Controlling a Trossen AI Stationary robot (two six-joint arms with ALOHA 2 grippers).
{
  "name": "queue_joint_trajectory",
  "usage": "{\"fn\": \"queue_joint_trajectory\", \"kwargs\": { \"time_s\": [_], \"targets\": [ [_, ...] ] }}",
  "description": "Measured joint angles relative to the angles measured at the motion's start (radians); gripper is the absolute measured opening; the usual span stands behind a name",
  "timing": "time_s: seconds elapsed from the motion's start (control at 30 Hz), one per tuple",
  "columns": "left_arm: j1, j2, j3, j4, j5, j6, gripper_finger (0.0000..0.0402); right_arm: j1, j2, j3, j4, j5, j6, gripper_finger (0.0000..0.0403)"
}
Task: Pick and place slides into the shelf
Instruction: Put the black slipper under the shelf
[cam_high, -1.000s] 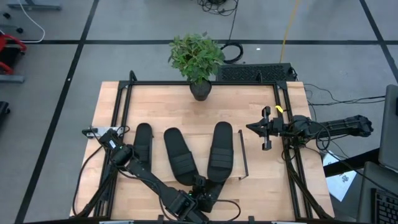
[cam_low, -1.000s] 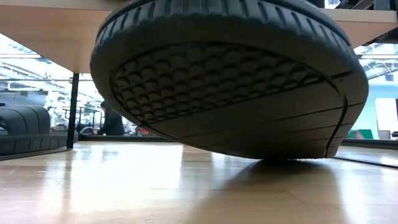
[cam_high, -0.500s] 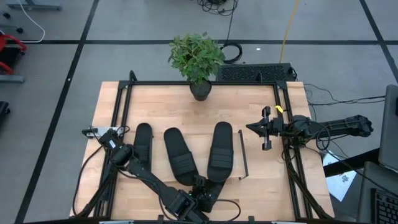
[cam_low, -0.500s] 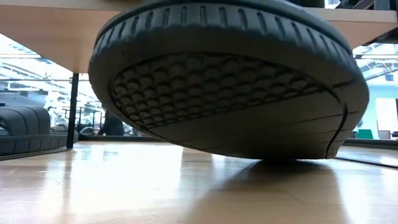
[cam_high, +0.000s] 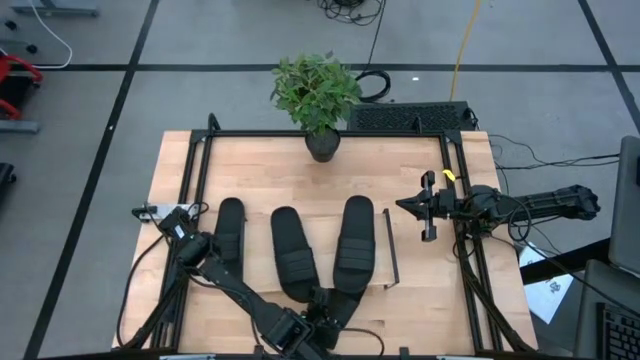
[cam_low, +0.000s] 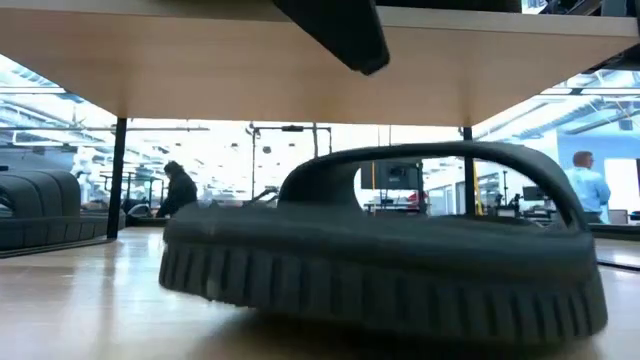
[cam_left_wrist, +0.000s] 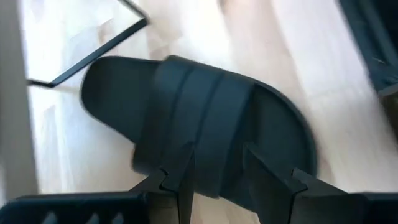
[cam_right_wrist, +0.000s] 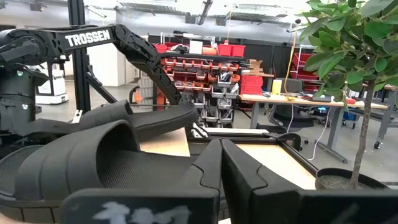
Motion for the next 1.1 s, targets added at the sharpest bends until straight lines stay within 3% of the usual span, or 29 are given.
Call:
{"fn": "queue_joint_trajectory", "kwargs": {
  "time_s": [0.2,0.33,0.5,0.67,0.83,0.97,1.1],
  "targets": [
    [-0.053,-0.045,-0.001,-0.049,0.010,0.162,0.0124,0.000,0.000,0.000,0.000,0.000,0.000,0.0000],
    [-0.103,-0.076,-0.001,-0.089,-0.129,0.268,0.0079,0.000,0.000,0.000,-0.001,-0.004,0.005,0.0000],
    [-0.108,-0.158,-0.001,-0.191,-0.260,0.196,0.0008,0.000,0.000,0.000,0.000,-0.005,0.027,0.0000],
    [-0.098,-0.261,-0.001,-0.266,-0.368,0.109,0.0011,0.000,0.000,0.000,0.000,-0.006,0.025,0.0000],
    [-0.072,-0.365,-0.001,-0.267,-0.440,0.129,0.0002,0.000,0.000,0.000,0.001,-0.004,0.010,0.0000],
    [-0.067,-0.449,-0.007,-0.267,-0.439,0.181,0.0001,0.000,0.000,0.000,0.001,-0.004,-0.001,0.0000],
    [-0.079,-0.555,-0.089,-0.268,-0.444,0.187,0.0001,0.000,0.000,0.000,0.003,-0.004,0.001,0.0000]
  ]
}}
